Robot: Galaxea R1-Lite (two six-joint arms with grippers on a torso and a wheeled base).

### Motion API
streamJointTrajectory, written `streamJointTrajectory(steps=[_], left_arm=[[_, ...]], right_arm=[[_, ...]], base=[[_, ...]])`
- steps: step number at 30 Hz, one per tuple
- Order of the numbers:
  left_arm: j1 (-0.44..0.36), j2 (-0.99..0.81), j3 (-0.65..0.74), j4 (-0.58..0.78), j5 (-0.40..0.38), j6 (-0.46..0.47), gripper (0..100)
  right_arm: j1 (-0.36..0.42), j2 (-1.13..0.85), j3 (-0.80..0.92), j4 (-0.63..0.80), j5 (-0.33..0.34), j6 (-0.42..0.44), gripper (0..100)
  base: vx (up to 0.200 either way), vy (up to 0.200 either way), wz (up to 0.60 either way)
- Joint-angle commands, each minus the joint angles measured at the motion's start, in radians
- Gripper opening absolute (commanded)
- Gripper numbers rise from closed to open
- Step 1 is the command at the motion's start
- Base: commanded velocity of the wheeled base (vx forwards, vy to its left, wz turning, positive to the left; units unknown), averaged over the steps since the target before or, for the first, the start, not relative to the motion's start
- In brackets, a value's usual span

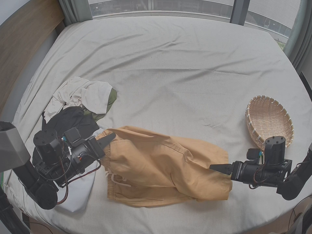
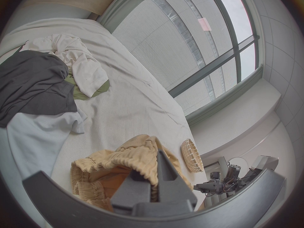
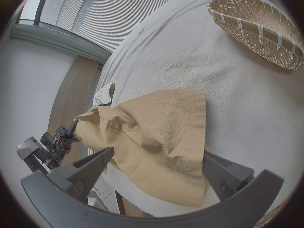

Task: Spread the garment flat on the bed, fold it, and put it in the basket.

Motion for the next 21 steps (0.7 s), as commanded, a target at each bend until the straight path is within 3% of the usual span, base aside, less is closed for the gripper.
streamJointTrajectory(steps=[1,7,13,21], left_arm=[[0.012,0.007,-0.005,-0.001,-0.001,-0.001,0],[0.018,0.01,-0.006,-0.001,-0.001,-0.001,0],[0.015,0.019,-0.006,-0.001,-0.001,0.001,0],[0.015,0.019,-0.006,-0.001,0.001,0.001,0]], right_arm=[[0.005,-0.015,0.04,-0.03,0.004,0.004,100],[0.005,0.005,0.086,-0.124,0.025,0.017,100],[0.02,0.074,0.092,-0.262,0.039,0.09,100],[0.046,0.204,0.127,-0.435,0.041,0.093,100]], base=[[0.0,0.0,0.0],[0.0,0.0,0.0],[0.0,0.0,0.0],[0.0,0.0,0.0]])
